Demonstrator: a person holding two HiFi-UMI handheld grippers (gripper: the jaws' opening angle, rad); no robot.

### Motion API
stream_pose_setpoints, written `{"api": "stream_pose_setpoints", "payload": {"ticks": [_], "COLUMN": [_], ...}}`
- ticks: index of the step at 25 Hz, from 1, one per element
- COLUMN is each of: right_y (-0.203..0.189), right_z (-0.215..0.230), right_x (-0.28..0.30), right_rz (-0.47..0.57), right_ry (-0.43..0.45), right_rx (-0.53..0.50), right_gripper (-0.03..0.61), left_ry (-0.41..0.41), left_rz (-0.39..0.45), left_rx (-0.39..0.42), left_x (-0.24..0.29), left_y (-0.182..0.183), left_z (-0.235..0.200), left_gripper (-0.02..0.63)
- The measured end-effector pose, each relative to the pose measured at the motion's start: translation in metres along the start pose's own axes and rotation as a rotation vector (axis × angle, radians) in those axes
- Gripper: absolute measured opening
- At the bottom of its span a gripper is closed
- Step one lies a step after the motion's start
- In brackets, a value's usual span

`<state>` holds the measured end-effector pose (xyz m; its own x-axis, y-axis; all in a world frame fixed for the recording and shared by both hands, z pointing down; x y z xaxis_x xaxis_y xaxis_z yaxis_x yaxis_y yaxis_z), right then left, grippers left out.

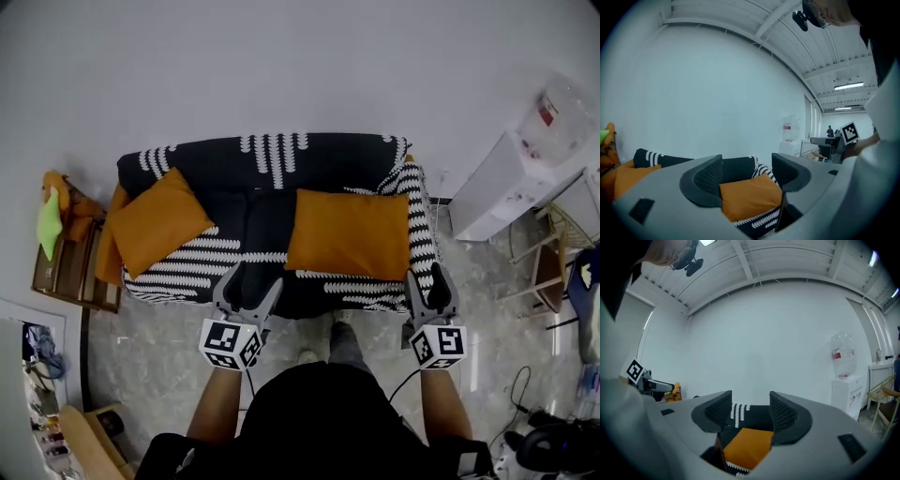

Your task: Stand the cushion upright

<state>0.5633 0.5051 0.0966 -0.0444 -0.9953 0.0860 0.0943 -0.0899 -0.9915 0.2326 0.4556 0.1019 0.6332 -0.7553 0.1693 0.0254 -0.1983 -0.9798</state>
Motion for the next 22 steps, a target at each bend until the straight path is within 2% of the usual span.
{"api": "stream_pose_setpoints", "payload": {"ticks": [4, 9, 14, 22], "right_y": [-0.013, -0.028, -0.041, -0.072], "right_z": [0.029, 0.055, 0.088, 0.159], "right_x": [0.045, 0.114, 0.178, 0.226], "right_rz": [-0.033, -0.095, -0.147, -0.259], "right_ry": [-0.024, -0.014, -0.015, -0.054], "right_rx": [0.022, 0.022, 0.066, 0.061], "right_gripper": [0.271, 0.299, 0.305, 0.305], "left_ry": [0.032, 0.075, 0.09, 0.095], "left_rz": [-0.004, -0.035, -0.093, -0.188], "left_rx": [-0.001, -0.019, -0.039, -0.064], "left_x": [0.032, 0.085, 0.149, 0.228], "left_y": [0.0, 0.006, 0.004, -0.018], "left_z": [-0.013, -0.034, -0.052, -0.052], "left_gripper": [0.339, 0.346, 0.35, 0.351]}}
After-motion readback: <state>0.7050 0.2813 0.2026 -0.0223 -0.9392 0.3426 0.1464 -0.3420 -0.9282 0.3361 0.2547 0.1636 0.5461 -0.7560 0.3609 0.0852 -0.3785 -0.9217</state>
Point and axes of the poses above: the fingertips, and each gripper's own axes: x forward along the fingers, z to its right, y out of its top, the point moved 2 cm from there along -x, backward along the fingers, and after that the axes turned 5 degrees about -y, right-handed, at the moved point
